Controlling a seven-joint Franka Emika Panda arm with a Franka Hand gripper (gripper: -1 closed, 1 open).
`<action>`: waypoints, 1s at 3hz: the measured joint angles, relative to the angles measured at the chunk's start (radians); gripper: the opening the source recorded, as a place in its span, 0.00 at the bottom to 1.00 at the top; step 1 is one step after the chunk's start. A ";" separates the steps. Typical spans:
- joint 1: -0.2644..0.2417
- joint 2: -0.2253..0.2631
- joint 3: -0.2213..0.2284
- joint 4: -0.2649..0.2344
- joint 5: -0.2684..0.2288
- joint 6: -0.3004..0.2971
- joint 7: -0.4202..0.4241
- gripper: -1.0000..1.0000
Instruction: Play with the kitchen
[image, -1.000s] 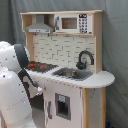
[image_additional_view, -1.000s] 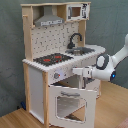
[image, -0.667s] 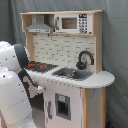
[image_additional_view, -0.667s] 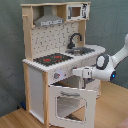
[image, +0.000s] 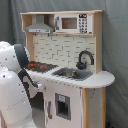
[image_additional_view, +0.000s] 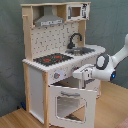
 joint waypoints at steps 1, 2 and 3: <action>0.000 0.001 0.003 0.004 0.036 -0.001 -0.094 0.00; 0.000 0.001 0.005 0.008 0.081 -0.001 -0.093 0.00; 0.000 0.001 0.003 0.008 0.083 -0.002 -0.093 1.00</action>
